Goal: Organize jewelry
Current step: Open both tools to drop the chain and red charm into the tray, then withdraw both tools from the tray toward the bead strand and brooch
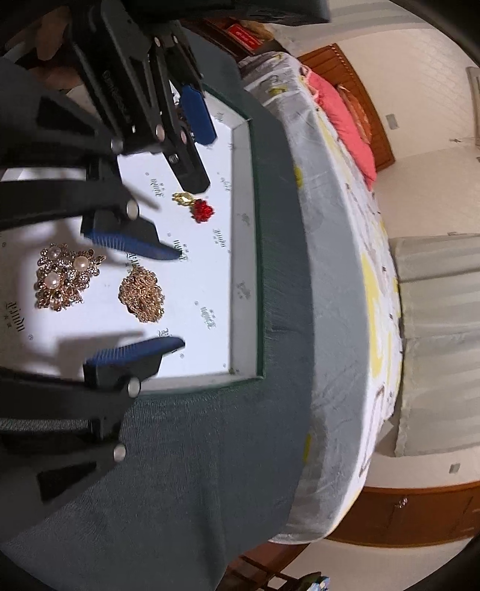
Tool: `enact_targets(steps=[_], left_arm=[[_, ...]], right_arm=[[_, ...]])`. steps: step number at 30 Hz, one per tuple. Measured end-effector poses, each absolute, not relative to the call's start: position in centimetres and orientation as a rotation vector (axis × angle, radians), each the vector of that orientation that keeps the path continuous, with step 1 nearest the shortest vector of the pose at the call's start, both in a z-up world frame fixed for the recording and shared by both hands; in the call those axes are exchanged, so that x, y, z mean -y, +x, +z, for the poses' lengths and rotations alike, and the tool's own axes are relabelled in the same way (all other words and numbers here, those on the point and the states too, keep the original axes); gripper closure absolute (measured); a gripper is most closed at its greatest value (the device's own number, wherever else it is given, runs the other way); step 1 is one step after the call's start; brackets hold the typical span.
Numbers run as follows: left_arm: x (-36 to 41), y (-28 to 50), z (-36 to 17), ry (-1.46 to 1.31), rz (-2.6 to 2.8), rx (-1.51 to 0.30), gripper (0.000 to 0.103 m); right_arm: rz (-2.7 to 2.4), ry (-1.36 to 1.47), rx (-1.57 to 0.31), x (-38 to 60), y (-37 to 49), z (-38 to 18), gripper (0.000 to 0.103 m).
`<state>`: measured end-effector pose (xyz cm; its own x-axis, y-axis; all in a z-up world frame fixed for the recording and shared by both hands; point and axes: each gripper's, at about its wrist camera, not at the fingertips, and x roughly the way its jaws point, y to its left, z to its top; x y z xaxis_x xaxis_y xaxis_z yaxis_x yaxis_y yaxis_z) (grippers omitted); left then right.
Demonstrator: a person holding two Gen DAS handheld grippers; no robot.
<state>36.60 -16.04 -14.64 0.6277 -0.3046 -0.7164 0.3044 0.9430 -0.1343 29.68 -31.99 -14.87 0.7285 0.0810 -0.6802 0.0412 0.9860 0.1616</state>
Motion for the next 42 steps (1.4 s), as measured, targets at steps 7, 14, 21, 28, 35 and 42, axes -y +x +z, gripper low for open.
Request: enact_targets(steps=[7,14,21,28,35,42], left_arm=[[14.0,33.9,-11.7,-0.016,-0.335,-0.748,0.032],[11.7,30.1,-10.7,-0.041,-0.317,-0.720,0.031],[9.5,25.5,-10.7,-0.036,-0.286,-0.695,0.031],[8.6,23.1,-11.6,-0.049,-0.265,-0.729,0.031],[8.5,20.7,-12.3,-0.038,-0.264,-0.738,0.031],[7.5,18.0,-13.2,-0.020,-0.243,-0.758,0.031]], right_arm=[[0.012,0.162,-0.704,31.2,27.5,-12.6,0.057],[-0.012,0.154,-0.657,30.4,23.3,-11.2,0.057],[-0.028,0.155,-0.654,30.4,19.4,-11.1,0.057],[-0.044,0.144,-0.680,30.3,16.5,-12.3,0.057],[-0.058,0.160,-0.705,30.9,13.7,-13.2,0.057],[-0.056,0.171,-0.711,30.9,11.8,-13.7,0.057]])
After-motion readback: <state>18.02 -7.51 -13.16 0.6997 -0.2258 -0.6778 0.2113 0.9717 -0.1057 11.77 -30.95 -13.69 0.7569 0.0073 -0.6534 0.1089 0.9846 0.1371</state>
